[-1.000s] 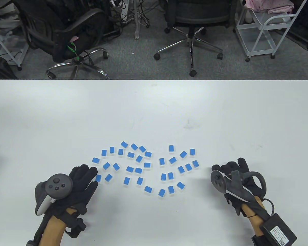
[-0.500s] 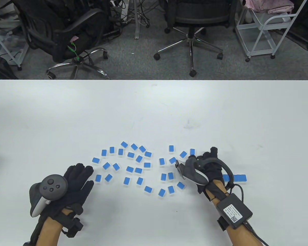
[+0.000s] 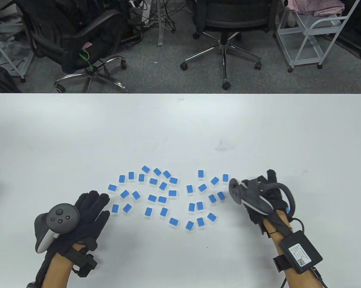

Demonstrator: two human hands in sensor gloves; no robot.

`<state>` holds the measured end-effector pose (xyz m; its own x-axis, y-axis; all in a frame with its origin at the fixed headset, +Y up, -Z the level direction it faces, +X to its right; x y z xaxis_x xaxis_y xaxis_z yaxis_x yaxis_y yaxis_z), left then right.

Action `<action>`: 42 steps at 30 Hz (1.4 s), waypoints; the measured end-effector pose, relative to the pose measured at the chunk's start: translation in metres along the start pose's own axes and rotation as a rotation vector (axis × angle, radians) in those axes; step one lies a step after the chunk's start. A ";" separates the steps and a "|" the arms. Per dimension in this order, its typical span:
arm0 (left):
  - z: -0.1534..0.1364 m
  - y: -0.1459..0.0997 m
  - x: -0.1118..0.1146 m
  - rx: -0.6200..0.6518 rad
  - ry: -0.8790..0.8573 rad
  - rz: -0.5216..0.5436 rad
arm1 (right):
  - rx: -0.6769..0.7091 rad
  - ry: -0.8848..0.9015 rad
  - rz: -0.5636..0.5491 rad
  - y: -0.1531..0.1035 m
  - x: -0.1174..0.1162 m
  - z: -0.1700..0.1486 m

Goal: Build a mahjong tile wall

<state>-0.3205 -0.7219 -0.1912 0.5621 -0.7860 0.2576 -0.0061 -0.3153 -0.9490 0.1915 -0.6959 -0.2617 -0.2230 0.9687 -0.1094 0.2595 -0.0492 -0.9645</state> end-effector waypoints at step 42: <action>0.000 0.005 0.016 -0.012 0.013 -0.063 | 0.014 -0.115 0.066 -0.010 -0.058 -0.048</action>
<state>-0.3116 -0.7355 -0.1915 0.5505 -0.7715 0.3189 0.0187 -0.3705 -0.9287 0.2468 -0.7398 -0.2338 -0.3122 0.9291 -0.1984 0.2644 -0.1156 -0.9575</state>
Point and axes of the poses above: the tracker on the back of each hand, its own z axis roughly to the thumb side, its own y axis roughly from the wrist to the fingertips, x = y × z, the point moved 2 cm from there along y, roughly from the wrist to the fingertips, and after that the axes turned 12 degrees about -x, right-handed, at the moved point
